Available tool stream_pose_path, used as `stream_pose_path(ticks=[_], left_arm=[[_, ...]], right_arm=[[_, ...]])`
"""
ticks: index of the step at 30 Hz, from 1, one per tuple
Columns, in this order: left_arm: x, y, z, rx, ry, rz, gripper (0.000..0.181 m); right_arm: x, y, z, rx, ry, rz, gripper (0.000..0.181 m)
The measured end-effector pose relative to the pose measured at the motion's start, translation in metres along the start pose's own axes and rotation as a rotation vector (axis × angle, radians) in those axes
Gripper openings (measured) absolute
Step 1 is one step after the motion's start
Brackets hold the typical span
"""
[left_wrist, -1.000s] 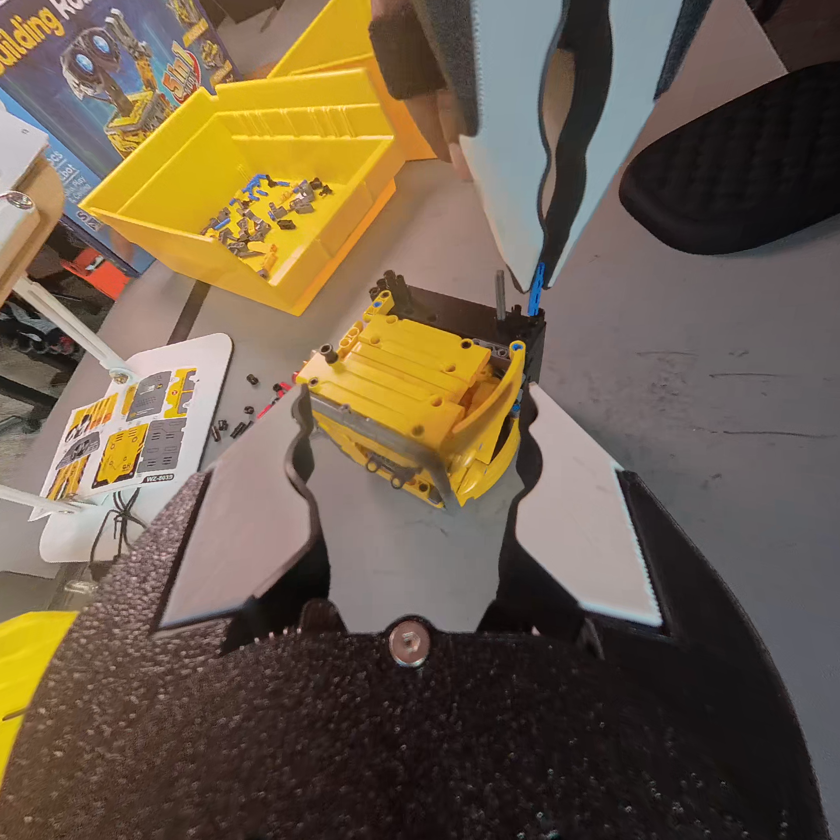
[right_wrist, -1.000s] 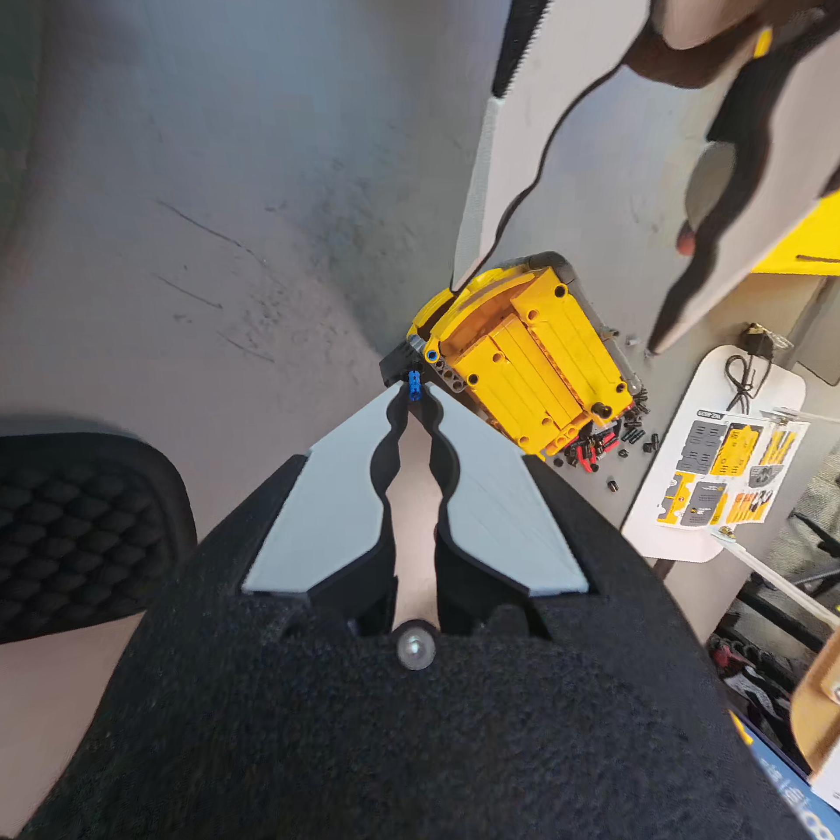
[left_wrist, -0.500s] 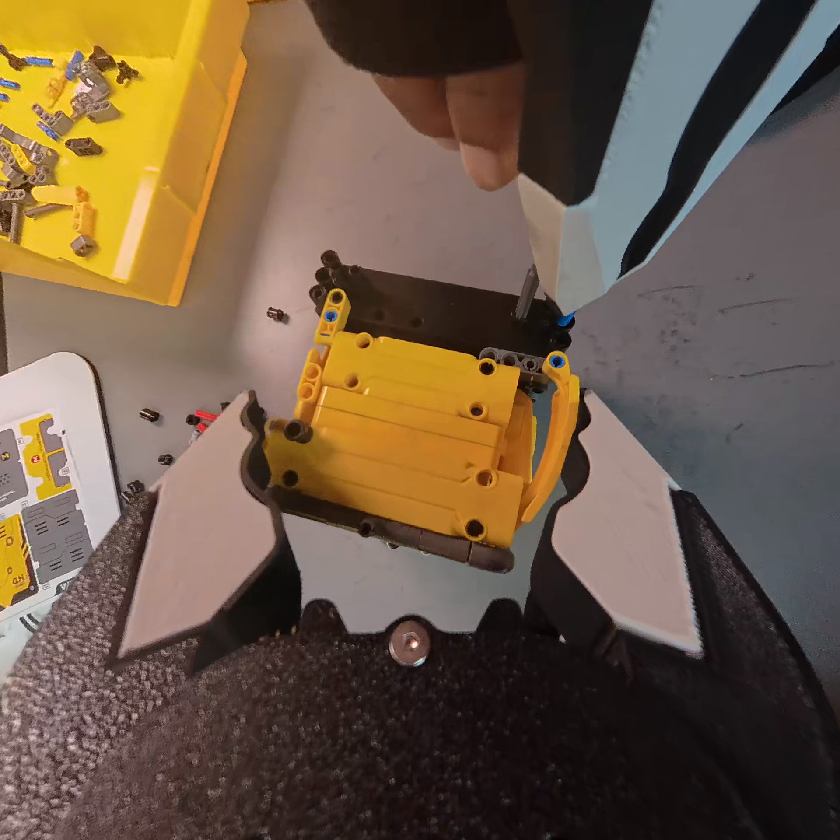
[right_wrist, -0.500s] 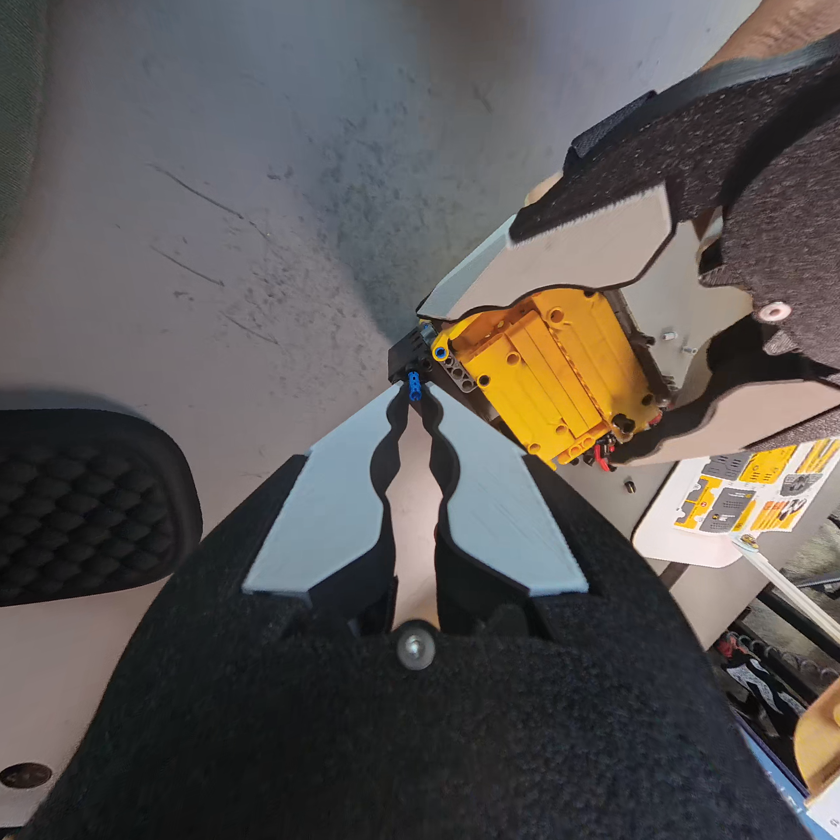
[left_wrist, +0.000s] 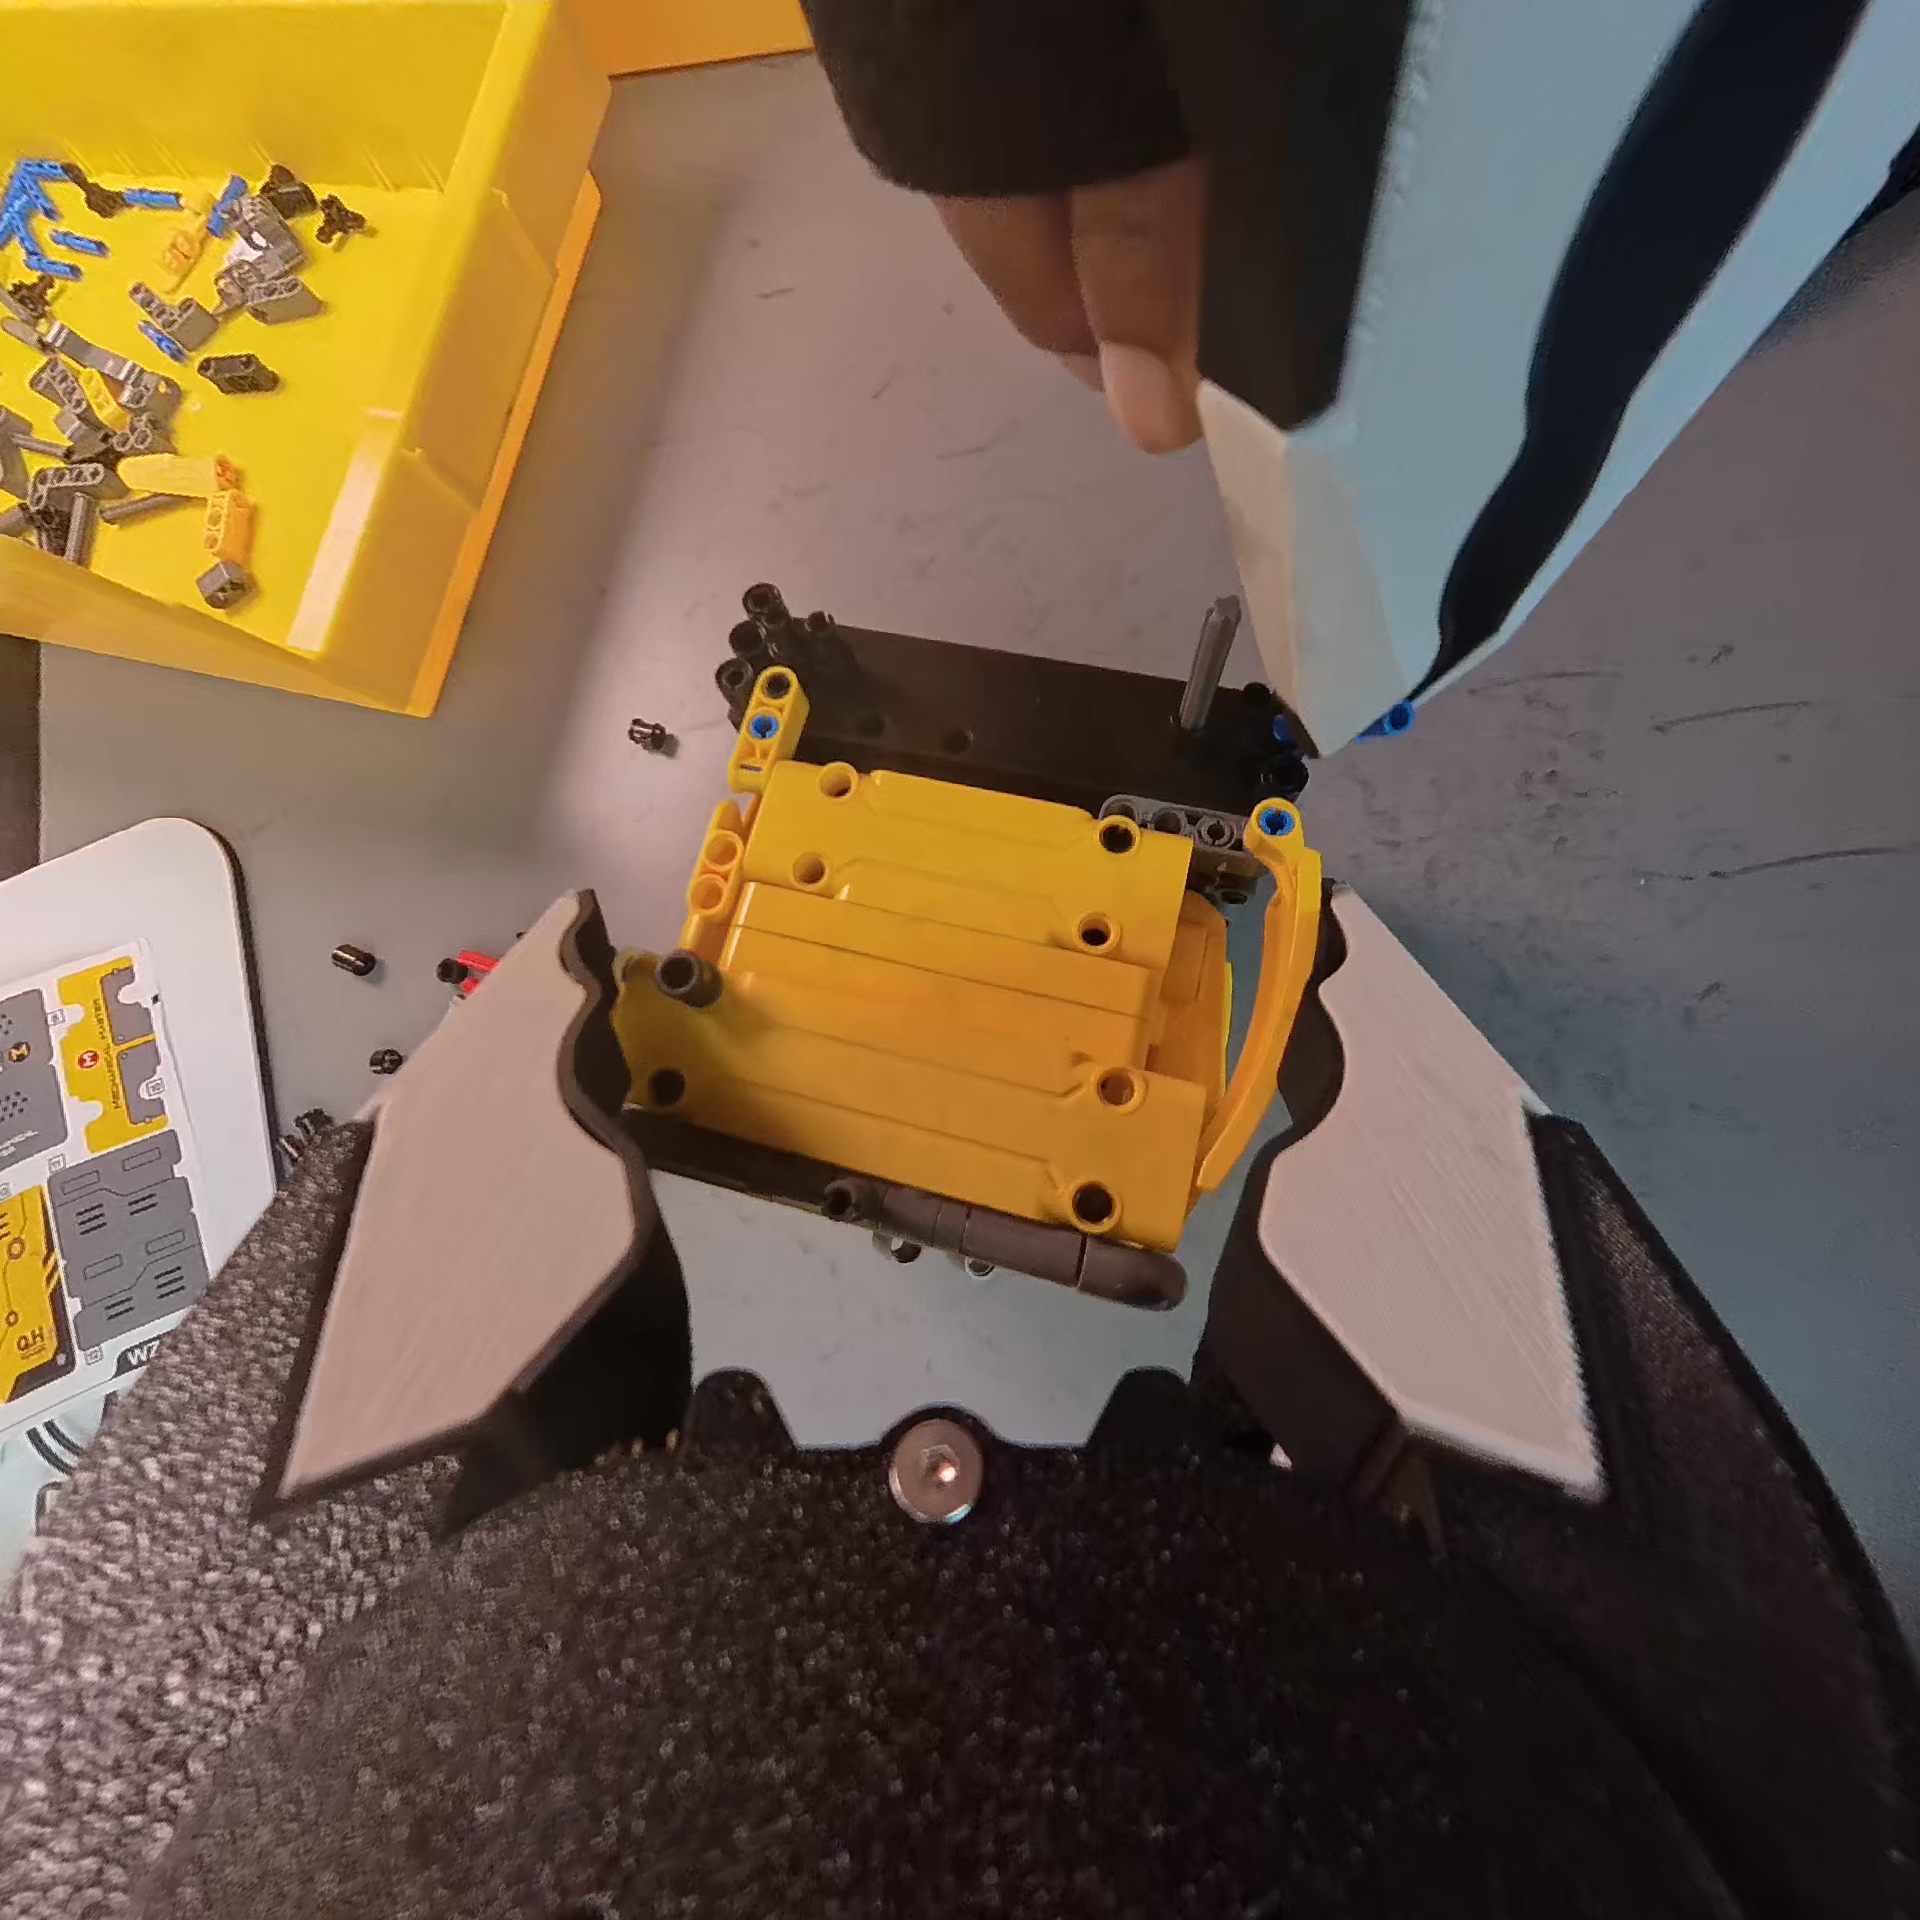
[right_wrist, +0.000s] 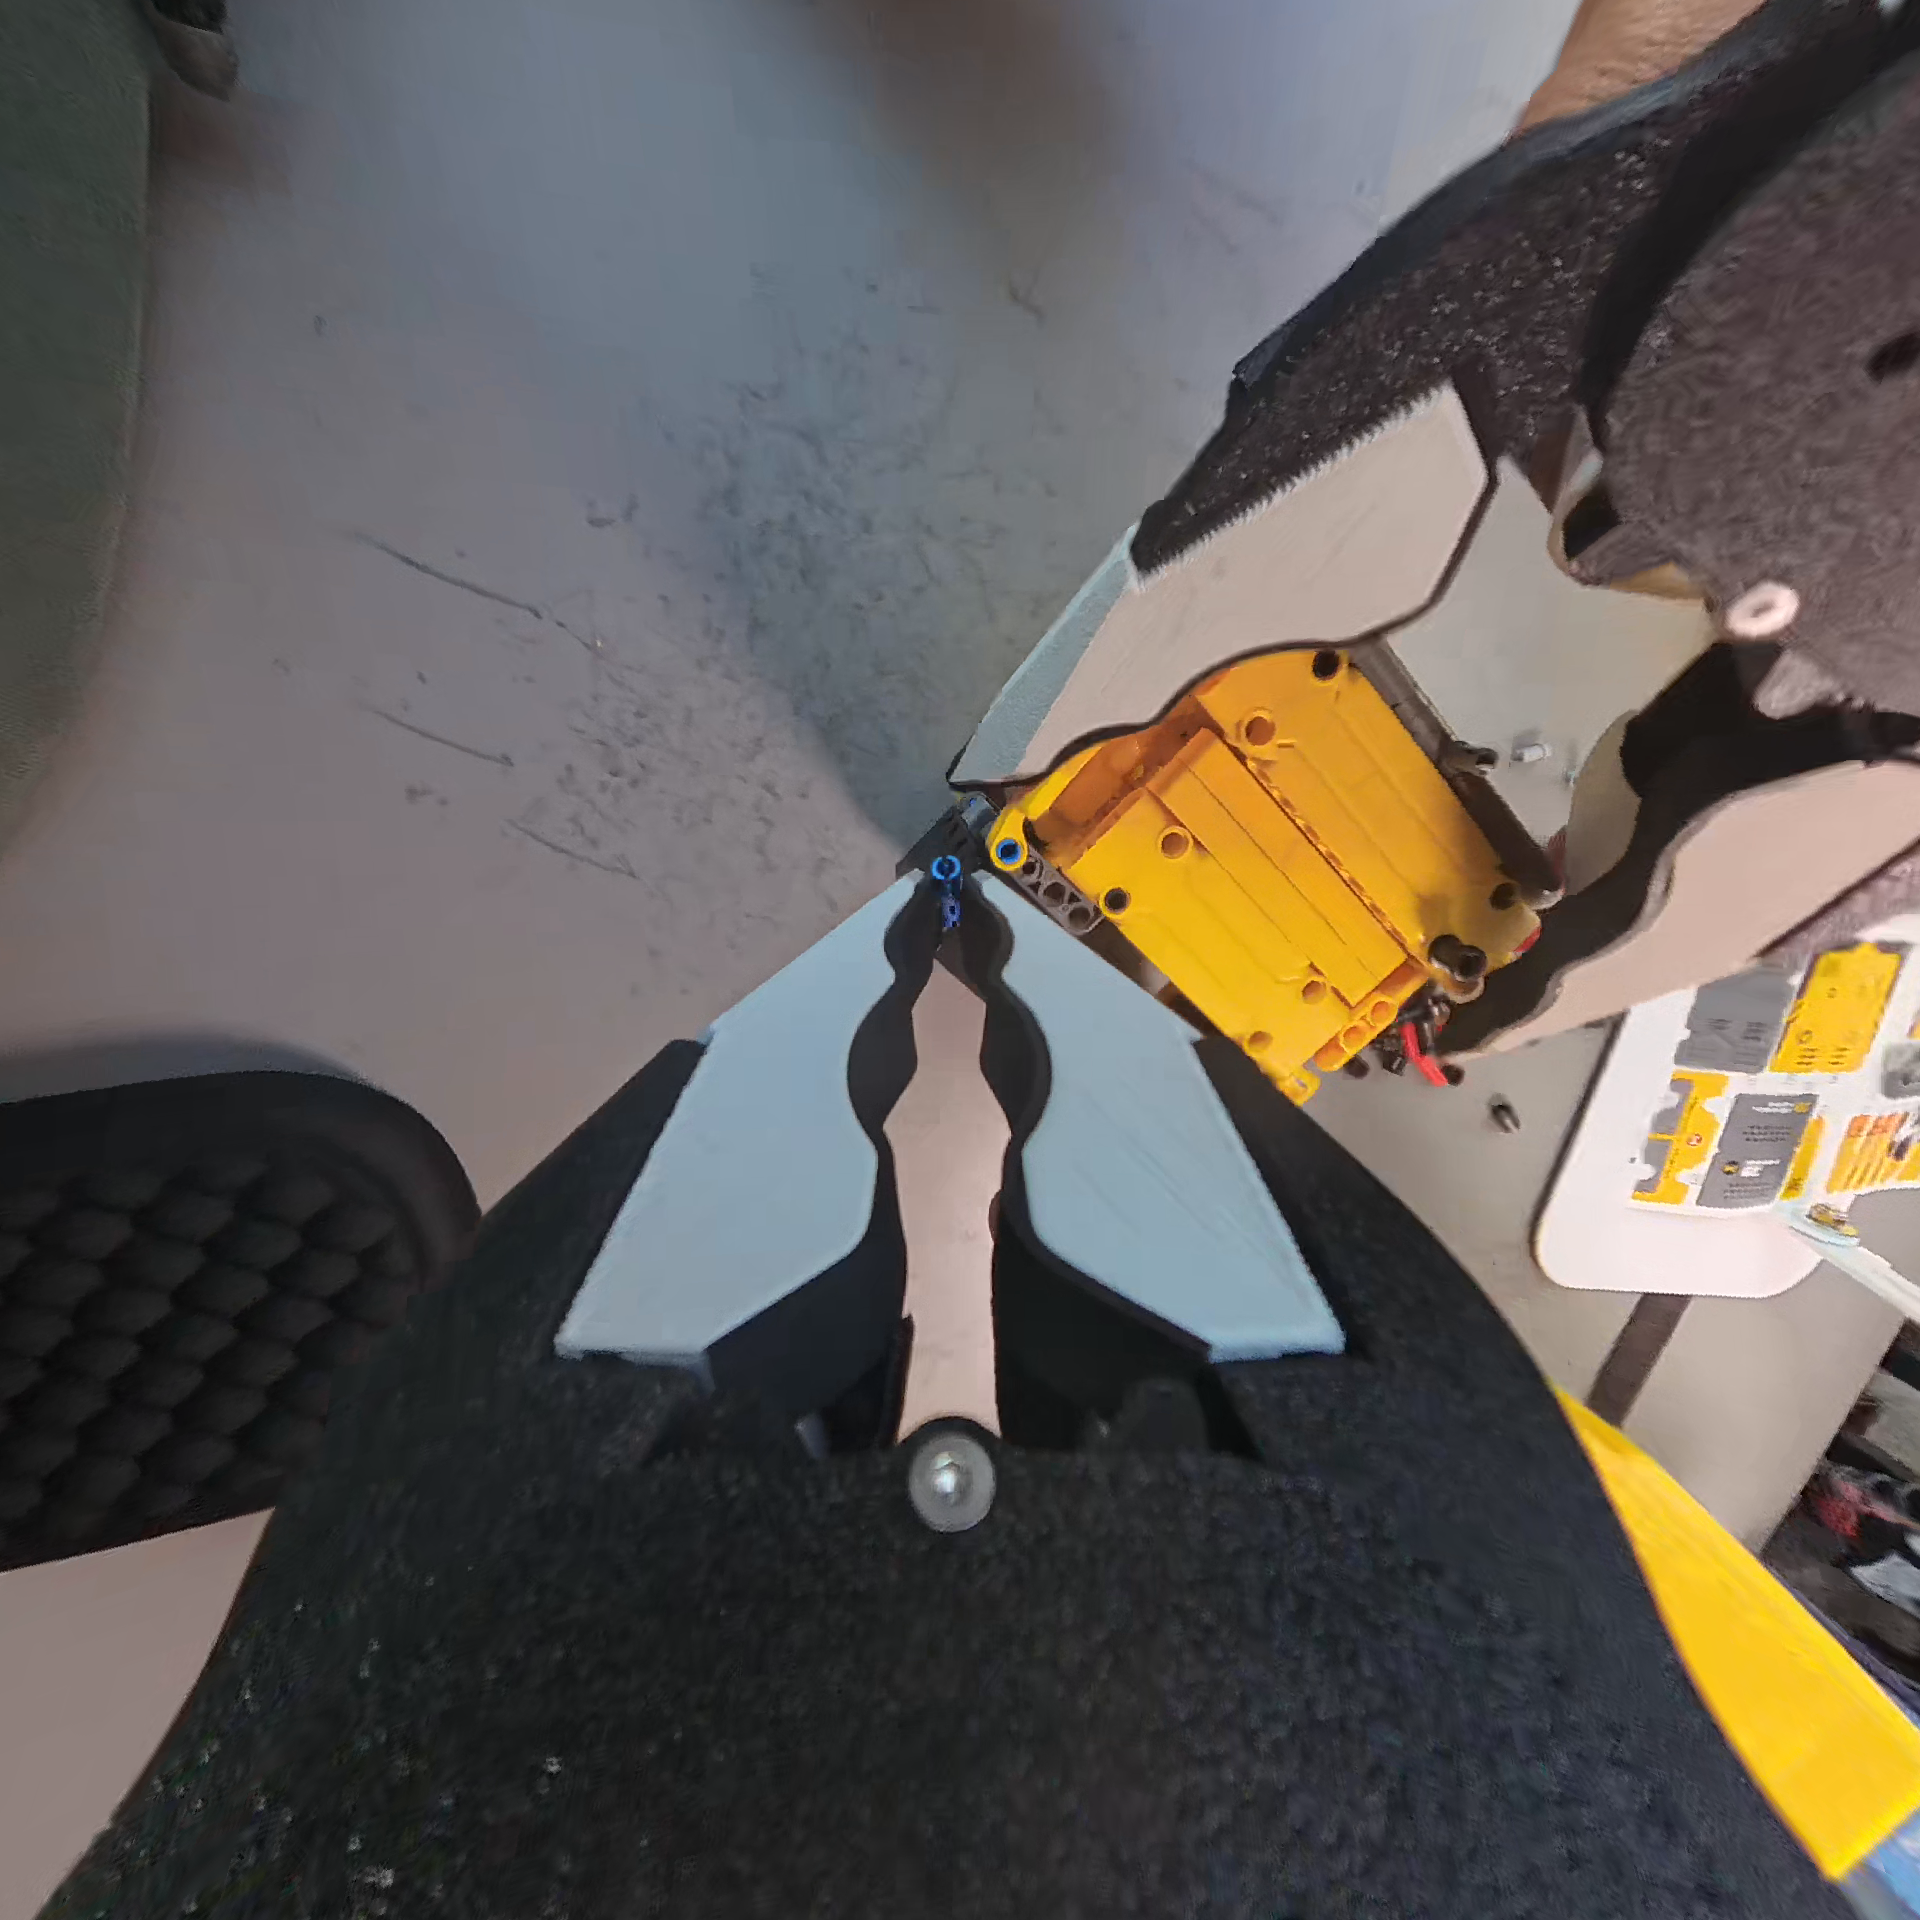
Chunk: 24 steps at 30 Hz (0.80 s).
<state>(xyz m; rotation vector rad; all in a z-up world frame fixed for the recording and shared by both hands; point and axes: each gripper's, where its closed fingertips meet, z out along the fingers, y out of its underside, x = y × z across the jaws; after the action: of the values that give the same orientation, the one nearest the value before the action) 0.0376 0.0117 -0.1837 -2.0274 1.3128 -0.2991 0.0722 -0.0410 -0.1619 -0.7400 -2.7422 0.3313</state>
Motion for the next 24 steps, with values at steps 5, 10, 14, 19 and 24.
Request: stream_pose_path(ticks=[5,10,14,19,24], left_arm=[[-0.001,0.000,0.000,0.020,-0.004,-0.007,0.129],[-0.001,-0.001,0.001,0.020,-0.012,-0.014,0.129],[-0.001,-0.001,0.001,0.020,-0.019,-0.020,0.129],[-0.003,0.000,0.001,0.008,-0.035,-0.039,0.129],[-0.006,0.001,0.001,-0.020,-0.067,-0.073,0.129]], right_arm=[[0.003,0.004,-0.006,0.173,-0.025,0.258,0.004],[0.004,0.003,-0.004,0.245,0.059,0.326,0.004],[0.007,0.001,-0.003,0.305,0.141,0.409,0.004],[0.009,0.004,-0.002,0.255,0.324,0.434,0.004],[0.011,0.012,-0.007,0.301,0.447,0.601,0.004]])
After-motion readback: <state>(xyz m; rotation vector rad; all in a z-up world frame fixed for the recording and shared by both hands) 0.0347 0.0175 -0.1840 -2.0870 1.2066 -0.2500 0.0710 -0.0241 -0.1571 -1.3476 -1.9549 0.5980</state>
